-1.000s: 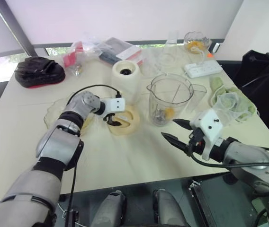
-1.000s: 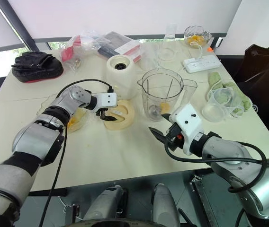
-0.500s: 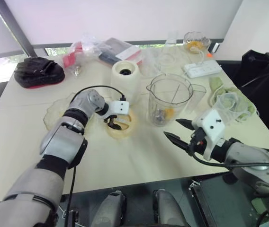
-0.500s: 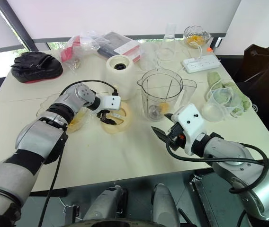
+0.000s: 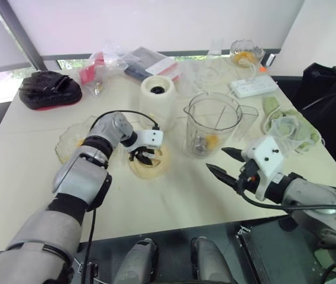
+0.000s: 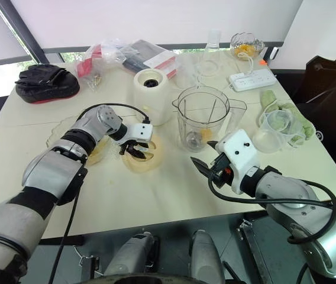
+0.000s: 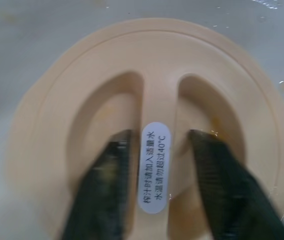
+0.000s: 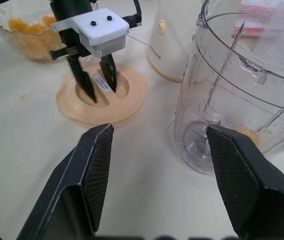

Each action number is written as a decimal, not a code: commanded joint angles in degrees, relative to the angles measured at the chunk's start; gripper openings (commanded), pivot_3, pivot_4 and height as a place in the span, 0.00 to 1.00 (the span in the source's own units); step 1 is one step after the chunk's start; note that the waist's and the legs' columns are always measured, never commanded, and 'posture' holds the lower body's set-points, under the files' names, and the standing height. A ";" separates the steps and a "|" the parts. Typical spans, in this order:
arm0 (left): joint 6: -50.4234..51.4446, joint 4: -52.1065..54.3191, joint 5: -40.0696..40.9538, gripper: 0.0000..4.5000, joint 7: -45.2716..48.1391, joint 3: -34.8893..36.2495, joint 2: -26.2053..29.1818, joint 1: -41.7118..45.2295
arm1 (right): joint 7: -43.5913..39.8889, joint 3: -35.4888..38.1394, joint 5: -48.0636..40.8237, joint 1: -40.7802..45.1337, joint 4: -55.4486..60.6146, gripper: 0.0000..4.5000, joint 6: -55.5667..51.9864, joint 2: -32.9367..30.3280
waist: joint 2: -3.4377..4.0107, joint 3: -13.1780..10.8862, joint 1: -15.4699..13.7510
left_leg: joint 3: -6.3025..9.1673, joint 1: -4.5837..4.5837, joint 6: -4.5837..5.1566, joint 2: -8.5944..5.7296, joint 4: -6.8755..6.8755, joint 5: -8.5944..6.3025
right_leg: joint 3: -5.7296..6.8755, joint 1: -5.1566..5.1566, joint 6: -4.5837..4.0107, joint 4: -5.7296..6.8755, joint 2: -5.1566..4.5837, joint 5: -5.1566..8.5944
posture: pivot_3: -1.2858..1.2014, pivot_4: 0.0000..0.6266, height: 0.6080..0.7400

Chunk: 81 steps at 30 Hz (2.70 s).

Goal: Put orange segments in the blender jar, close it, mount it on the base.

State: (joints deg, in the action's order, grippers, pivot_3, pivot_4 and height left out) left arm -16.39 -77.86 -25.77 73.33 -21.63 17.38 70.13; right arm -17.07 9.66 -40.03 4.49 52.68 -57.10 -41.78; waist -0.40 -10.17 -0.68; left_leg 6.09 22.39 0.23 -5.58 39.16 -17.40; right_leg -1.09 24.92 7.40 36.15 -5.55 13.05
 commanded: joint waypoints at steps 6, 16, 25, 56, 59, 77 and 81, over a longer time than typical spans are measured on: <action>0.58 0.16 2.04 0.05 0.66 2.48 2.24 -0.11 | -1.13 1.02 0.76 -0.37 -0.06 0.69 1.22 -0.30 | -0.01 0.01 0.08 | 0.00 -0.01 0.00 0.00 0.01 0.00 | 0.00 -0.01 0.00 0.02 0.00 0.00 | 0.52 0.24 1.00; 3.34 5.38 16.23 0.05 7.84 15.82 7.10 0.05 | 0.82 3.06 8.35 -6.84 -5.51 0.69 8.21 2.70 | -0.04 0.01 -0.15 | 0.01 0.01 -0.01 -0.01 0.04 0.00 | 0.00 0.01 0.00 0.06 0.00 0.00 | 0.52 0.24 1.00; 12.06 28.55 26.56 0.05 7.19 20.98 8.58 -10.17 | 1.42 2.51 18.92 -2.40 -22.37 0.69 19.60 5.03 | 0.00 0.03 0.63 | -0.01 -0.02 -0.34 0.00 0.02 0.19 | -0.06 0.06 0.01 0.12 -0.01 -0.01 | 0.52 0.24 1.00; 32.47 65.94 37.80 0.05 -6.26 20.94 16.27 -29.47 | -4.16 -2.50 27.18 19.20 -52.15 0.69 32.21 13.39 | 0.05 0.04 1.40 | -0.01 0.01 -0.51 0.00 -0.05 0.28 | -0.19 0.23 0.00 0.19 -0.03 -0.02 | 0.52 0.24 1.00; 32.45 66.02 37.93 0.05 -6.40 20.89 16.27 -29.39 | -3.67 -2.32 27.74 20.95 -54.00 0.69 32.98 14.47 | 0.05 0.04 1.46 | -0.02 0.01 -0.51 0.00 -0.05 0.28 | -0.19 0.24 -0.01 0.19 -0.02 -0.02 | 0.52 0.24 1.00; 33.33 68.07 38.23 0.05 -7.37 20.95 16.92 -30.06 | -1.31 -1.71 29.30 25.04 -61.65 0.20 37.10 18.64 | 0.08 0.05 1.35 | -0.02 0.03 -0.53 -0.01 -0.08 0.29 | -0.20 0.27 -0.01 0.20 -0.03 -0.02 | 0.52 0.24 1.00; 34.09 67.59 39.22 0.05 -7.13 21.66 17.60 -28.74 | -0.92 -1.69 28.54 25.08 -59.71 0.20 35.55 19.63 | 0.08 0.05 1.55 | -0.02 0.03 -0.53 -0.01 -0.08 0.29 | -0.20 0.29 -0.01 0.20 -0.03 -0.02 | 0.52 0.24 1.00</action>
State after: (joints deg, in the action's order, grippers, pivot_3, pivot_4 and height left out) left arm 17.48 -12.31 12.03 66.17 -1.36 33.77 39.73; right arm -18.55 7.07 -10.98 28.52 -9.83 -21.54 -22.42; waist -0.31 -10.11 0.88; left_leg 6.07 22.42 -0.31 -5.59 39.07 -17.12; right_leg -1.30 25.22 7.39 36.35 -5.58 13.03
